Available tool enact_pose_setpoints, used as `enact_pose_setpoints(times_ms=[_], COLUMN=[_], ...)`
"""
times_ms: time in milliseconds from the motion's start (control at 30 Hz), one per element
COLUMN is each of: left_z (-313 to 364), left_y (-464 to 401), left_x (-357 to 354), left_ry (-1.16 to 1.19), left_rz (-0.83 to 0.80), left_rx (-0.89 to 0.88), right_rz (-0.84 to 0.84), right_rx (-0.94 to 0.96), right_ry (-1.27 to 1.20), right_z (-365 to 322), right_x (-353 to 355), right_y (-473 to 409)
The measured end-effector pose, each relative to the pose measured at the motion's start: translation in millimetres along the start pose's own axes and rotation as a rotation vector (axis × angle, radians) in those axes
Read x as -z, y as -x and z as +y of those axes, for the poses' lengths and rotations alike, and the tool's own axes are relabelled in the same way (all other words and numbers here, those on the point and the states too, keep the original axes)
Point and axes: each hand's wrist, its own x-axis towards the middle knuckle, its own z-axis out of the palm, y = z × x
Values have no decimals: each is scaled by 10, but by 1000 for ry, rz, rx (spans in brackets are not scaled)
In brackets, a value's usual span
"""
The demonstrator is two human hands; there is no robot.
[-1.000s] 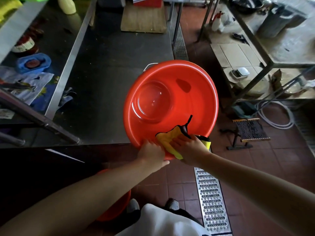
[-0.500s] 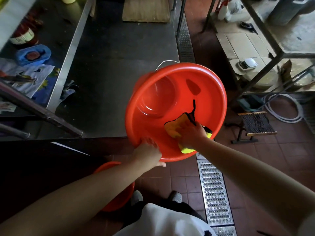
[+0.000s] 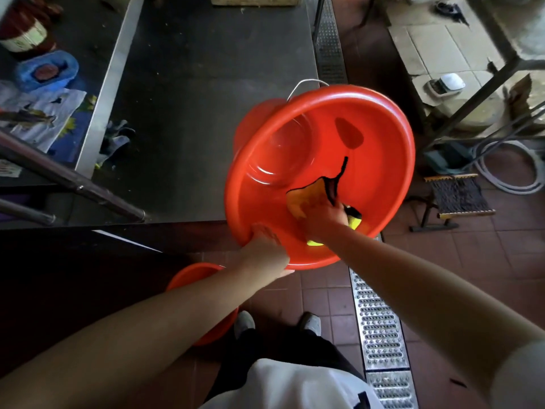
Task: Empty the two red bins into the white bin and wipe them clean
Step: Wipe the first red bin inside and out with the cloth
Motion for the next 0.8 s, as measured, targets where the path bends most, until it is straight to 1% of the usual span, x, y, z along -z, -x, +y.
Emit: enact_pose_setpoints(times_ms=[33, 67, 133, 167, 200, 267, 333, 400, 433, 500, 533, 567, 600, 700, 767, 800], left_z=[-8, -18, -49, -57, -31, 43, 52, 49, 43, 16, -12, -39, -58, -52, -31, -20], left_y=[15, 35, 38, 36, 20, -28, -64, -72, -69, -42, -34, -28, -19, -50, -64, -51], left_x=[-6, -34, -61, -59, -70, -112, -91, -62, -49, -67, -77, -79, -73, -76, -96, -118], left_ry=[-14, -9, 0, -32, -63, -70, -42, -5, 1, 8, 10, 1, -10, 12, 8, 15], left_rz=[35, 79, 129, 96, 72, 66, 57, 42, 33, -2, 2, 5, 25, 44, 28, 14], left_rx=[-26, -47, -37, -26, -35, -35, -6, -3, 2, -6, -10, -3, 6, 14, 33, 48], right_rz=[-29, -21, 136, 174, 176, 99, 51, 32, 10, -25, -26, -19, 4, 89, 103, 96], right_rx=[17, 66, 252, 280, 257, 83, 1, -5, 12, 167, 241, 274, 250, 32, -38, -26], right_ry=[-105, -186, -158, -154, -180, -117, 55, -30, -98, -124, -166, -238, -262, -52, -92, -124], right_z=[-140, -254, -337, -248, -116, 153, 216, -15, -160, -345, -312, -205, -66, 131, -61, -194], right_x=[-8, -8, -47, -26, -4, -16, -46, -29, -24, -18, 1, 30, 51, 51, 4, -28], right_y=[23, 56, 100, 84, 45, -80, -192, -232, -227, -203, -205, -231, -282, -455, -512, -509])
